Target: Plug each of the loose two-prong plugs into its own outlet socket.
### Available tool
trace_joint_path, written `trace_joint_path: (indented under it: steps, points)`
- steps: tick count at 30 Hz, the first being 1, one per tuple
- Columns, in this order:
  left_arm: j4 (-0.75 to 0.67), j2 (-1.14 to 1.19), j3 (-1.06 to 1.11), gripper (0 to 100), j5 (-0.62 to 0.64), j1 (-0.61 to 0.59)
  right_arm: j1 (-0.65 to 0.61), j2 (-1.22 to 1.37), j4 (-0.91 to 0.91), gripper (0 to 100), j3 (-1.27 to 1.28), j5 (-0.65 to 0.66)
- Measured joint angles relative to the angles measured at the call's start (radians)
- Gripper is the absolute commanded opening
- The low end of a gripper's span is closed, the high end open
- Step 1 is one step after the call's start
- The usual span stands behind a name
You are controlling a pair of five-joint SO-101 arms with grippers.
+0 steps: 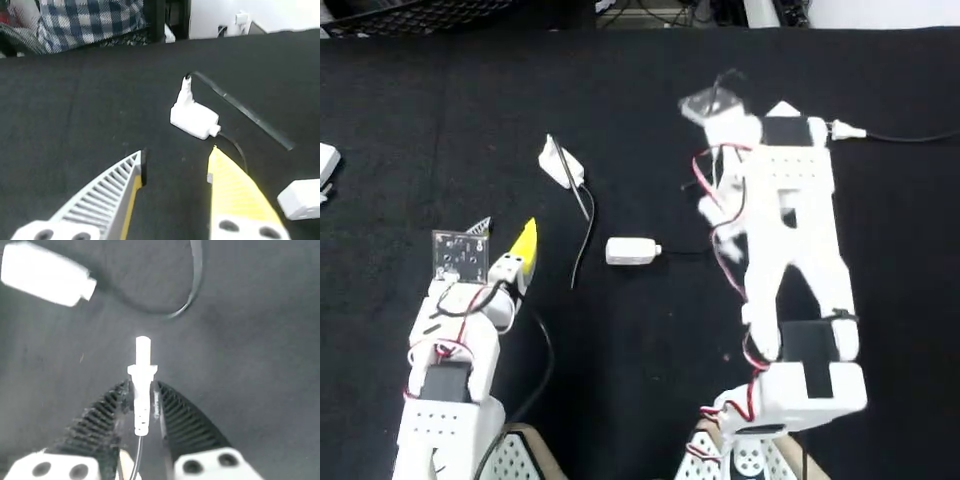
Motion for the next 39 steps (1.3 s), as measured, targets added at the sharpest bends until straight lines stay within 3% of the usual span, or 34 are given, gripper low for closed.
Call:
trace_joint_path:
  steps: [13,19,24,28,31,39]
  points:
    - [-0.427,0.463,-0.006,22,0.000,0.000,0.006,-0.049,-0.316,1.2,0.594,0.292]
    - [-0.548,0.652,-0.038,22,0.000,0.000,0.006,-0.078,-0.437,1.2,0.692,0.311]
    - [-0.554,0.928,-0.222,22,0.000,0.005,0.006,-0.089,-0.548,1.2,0.778,0.302]
    - [-0.560,1.198,-0.402,22,-0.005,0.092,0.006,-0.107,-0.585,1.2,0.804,0.249]
    - [-0.582,1.338,-0.494,22,-0.081,0.184,0.006,-0.118,-0.592,1.4,0.810,0.226]
    - [-0.875,1.582,-0.583,22,-0.176,0.348,0.006,-0.118,-0.592,1.3,0.810,0.219]
